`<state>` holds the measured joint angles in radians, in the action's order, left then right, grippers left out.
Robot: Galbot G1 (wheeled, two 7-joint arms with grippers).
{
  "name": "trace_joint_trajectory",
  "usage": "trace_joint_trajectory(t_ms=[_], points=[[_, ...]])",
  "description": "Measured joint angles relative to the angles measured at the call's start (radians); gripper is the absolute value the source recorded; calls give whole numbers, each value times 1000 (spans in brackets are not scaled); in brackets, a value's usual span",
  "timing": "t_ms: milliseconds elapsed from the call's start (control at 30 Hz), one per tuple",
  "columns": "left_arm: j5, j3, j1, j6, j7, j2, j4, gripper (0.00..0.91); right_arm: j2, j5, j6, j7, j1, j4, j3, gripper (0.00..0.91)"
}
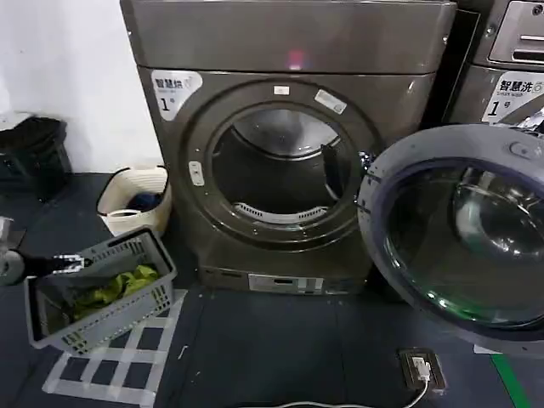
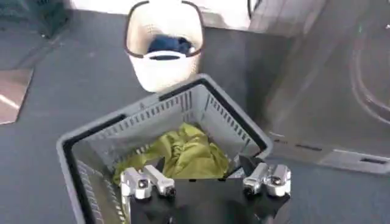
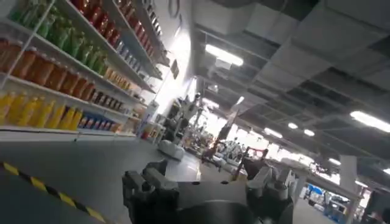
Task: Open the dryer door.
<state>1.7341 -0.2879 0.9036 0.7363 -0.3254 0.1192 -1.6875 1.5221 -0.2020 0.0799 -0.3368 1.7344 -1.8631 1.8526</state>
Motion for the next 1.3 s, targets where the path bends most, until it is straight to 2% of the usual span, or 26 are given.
trace_joint_trajectory(t_ms=[200, 367, 433, 600, 767, 967, 1133, 1300], points=[[115, 7, -11, 0, -72, 31, 16, 907, -1, -1, -2, 1, 9, 0, 4, 907], [131, 64, -136, 0, -96, 73, 42, 907, 6, -1, -11, 1, 12, 8, 4, 907], [174, 137, -236, 0, -133, 100, 63, 907, 10, -1, -11, 1, 11, 9, 4, 907], [241, 396, -578, 0, -248, 205, 168, 907, 18, -4, -12, 1, 14, 2, 11, 907], [338, 640, -842, 0, -403, 290, 254, 907, 25, -5, -12, 1, 18, -1, 12, 907], [328, 864, -1030, 0, -454, 319, 328, 907, 26, -5, -16, 2, 21, -2, 4, 907], [441, 1100, -1195, 0, -481, 303, 340, 907, 19, -5, -16, 4, 21, -4, -3, 907], [611, 1235, -1268, 0, -610, 315, 364, 907, 18, -6, -30, 4, 21, 15, -9, 907]])
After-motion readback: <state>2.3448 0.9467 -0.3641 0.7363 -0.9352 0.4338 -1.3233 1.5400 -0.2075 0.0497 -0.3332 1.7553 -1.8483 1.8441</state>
